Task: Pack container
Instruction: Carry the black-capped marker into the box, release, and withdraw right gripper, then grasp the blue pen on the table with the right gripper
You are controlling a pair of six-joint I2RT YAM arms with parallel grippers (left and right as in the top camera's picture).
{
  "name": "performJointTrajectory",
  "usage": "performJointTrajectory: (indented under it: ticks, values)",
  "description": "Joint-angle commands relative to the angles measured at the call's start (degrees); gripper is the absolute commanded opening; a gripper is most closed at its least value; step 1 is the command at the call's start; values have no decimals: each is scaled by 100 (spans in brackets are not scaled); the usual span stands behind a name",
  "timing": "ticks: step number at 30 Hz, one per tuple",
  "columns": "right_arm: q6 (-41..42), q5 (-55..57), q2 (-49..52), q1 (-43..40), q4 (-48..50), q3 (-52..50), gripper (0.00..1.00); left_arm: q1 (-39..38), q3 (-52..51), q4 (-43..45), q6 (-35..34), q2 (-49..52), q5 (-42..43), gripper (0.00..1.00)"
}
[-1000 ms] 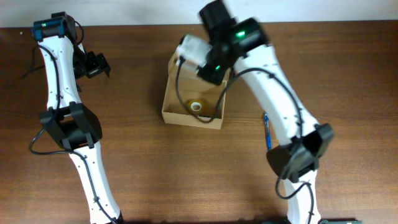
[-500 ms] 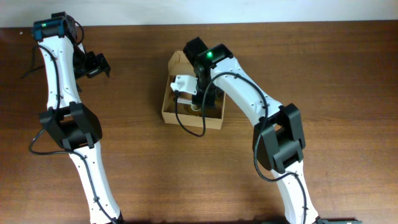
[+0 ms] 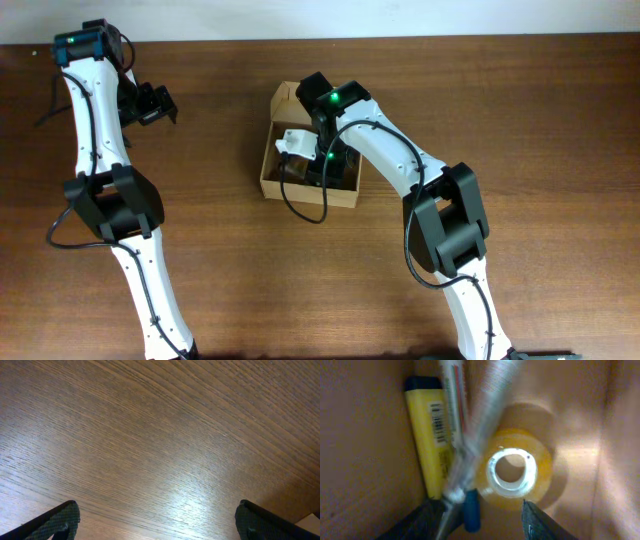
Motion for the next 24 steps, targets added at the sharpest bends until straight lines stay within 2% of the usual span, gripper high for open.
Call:
performJointTrajectory:
  ticks: [1,5,9,14,21,24]
  values:
    - [695,424,-330,-4,15,446,59,20,-26,9,7,50,-61,100]
    - [1443,1049,-940,-24,-11,870,60,20,-26,9,7,50,-61,100]
    - [1768,1482,-1832,-205,-28,890,60,20,-26,9,9,50,-61,100]
    - [2142,1423,-2846,-933,28,815,60,20,-26,11,7,50,-61,100]
    - [2470,570,-3917,-2492,627,-542,61,20,-26,11,7,50,-61,100]
    - [3469,343,-4009,-3012,599,-1196,59,20,-26,9,7,50,-61,100]
